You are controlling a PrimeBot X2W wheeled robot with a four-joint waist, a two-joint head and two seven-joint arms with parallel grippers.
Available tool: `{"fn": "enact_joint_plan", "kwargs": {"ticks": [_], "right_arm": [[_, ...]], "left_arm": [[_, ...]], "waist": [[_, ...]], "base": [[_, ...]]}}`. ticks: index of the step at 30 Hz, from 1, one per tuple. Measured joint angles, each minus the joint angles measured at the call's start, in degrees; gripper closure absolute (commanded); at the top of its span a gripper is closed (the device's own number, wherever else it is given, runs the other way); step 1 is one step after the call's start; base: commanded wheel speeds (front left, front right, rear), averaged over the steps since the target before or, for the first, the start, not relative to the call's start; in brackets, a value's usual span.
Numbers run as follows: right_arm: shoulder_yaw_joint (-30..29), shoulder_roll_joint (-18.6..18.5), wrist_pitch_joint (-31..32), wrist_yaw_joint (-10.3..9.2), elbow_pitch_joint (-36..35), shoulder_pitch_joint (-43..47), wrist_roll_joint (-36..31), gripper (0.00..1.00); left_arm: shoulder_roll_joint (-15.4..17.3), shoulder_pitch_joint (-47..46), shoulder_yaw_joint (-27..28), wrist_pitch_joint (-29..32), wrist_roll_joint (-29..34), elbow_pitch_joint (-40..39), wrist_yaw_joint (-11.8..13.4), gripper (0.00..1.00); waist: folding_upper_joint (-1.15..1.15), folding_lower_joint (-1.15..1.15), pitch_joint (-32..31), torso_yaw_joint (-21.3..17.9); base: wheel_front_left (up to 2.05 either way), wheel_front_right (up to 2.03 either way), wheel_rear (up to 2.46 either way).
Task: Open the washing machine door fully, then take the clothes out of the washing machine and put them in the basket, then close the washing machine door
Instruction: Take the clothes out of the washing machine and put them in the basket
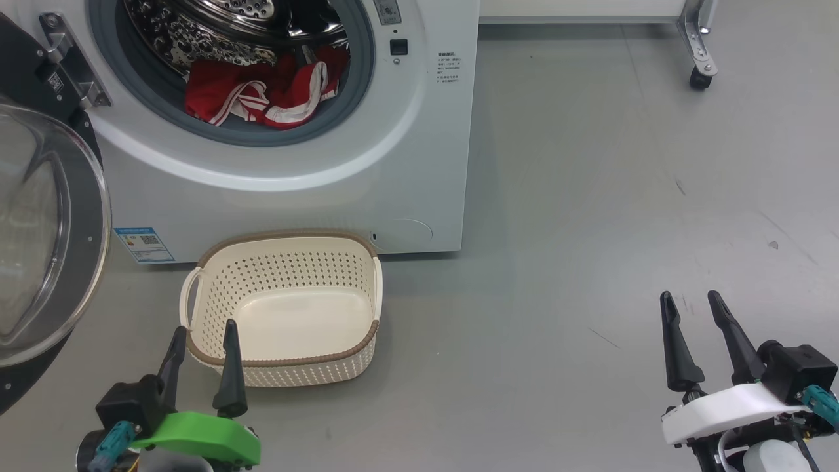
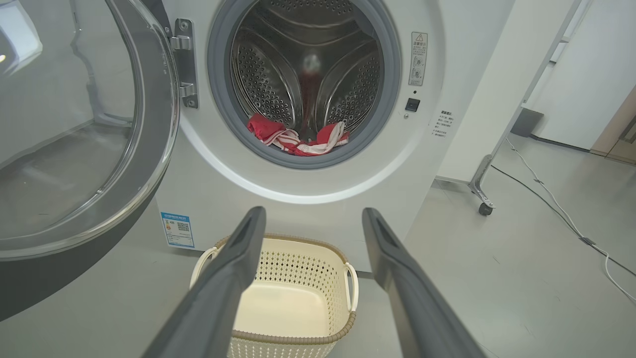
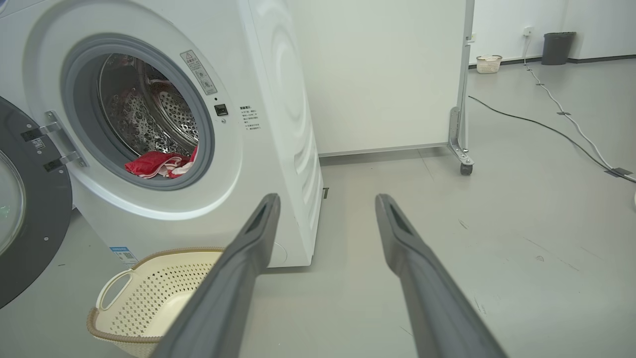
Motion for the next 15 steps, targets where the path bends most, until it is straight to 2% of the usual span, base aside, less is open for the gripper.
{"fn": "enact_joint_plan", "kwargs": {"ticks": [15], "right_arm": [[0.0, 0.1, 0.0, 0.01, 0.2, 0.0, -0.1, 0.0]], "left_arm": [[0.0, 0.0, 0.0, 0.0, 0.1, 0.0, 0.0, 0.0]], "waist": [[0.0, 0.0, -0.2, 0.1]], "base": [[0.57, -0.57, 0.0]]}}
